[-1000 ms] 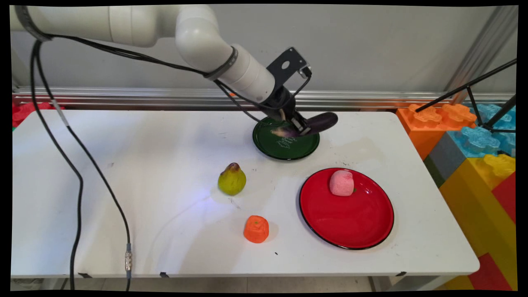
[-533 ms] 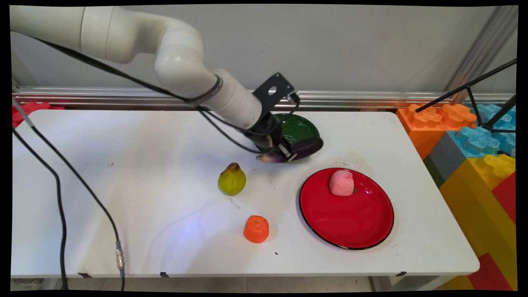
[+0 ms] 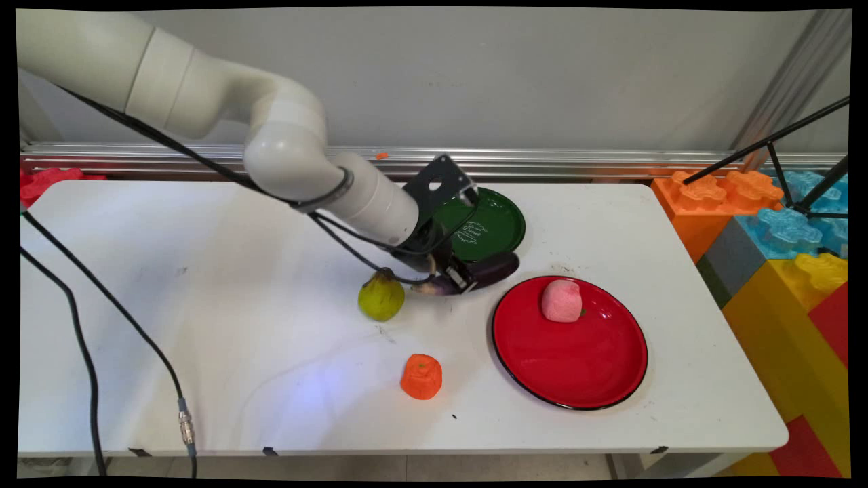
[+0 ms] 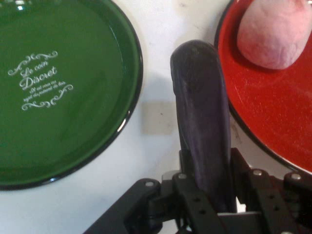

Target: Place the picked object on the table

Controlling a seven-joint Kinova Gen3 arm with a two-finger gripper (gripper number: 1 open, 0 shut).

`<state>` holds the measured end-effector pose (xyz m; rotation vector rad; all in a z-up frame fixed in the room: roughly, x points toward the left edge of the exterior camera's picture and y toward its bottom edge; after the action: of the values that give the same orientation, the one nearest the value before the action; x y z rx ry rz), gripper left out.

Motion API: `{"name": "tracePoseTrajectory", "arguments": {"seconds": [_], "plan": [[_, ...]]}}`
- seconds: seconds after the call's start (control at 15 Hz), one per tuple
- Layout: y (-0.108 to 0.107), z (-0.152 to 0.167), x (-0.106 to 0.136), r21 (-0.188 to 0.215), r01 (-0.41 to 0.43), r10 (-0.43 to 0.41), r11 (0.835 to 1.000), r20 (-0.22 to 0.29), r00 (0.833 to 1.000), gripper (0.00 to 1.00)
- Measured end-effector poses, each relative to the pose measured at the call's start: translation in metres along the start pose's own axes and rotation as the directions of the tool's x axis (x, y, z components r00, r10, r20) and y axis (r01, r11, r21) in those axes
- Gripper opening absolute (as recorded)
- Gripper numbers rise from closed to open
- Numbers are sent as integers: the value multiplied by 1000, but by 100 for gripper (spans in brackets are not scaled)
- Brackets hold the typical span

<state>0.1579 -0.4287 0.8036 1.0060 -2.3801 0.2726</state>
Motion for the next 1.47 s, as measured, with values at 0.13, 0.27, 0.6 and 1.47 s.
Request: {"name": "tracePoseTrajectory", "arguments": {"seconds": [0.13, 0.27, 0.6, 1.47], "plan": [[2, 5, -9, -4, 3, -3, 1000, 2, 1000, 0], [3, 8, -17, -6, 6, -6, 1000, 4, 1000, 0], [3, 11, -32, -15, 12, -12, 1000, 10, 1000, 0], [-5, 9, -57, -38, 23, -22, 999, 18, 1000, 100]]}}
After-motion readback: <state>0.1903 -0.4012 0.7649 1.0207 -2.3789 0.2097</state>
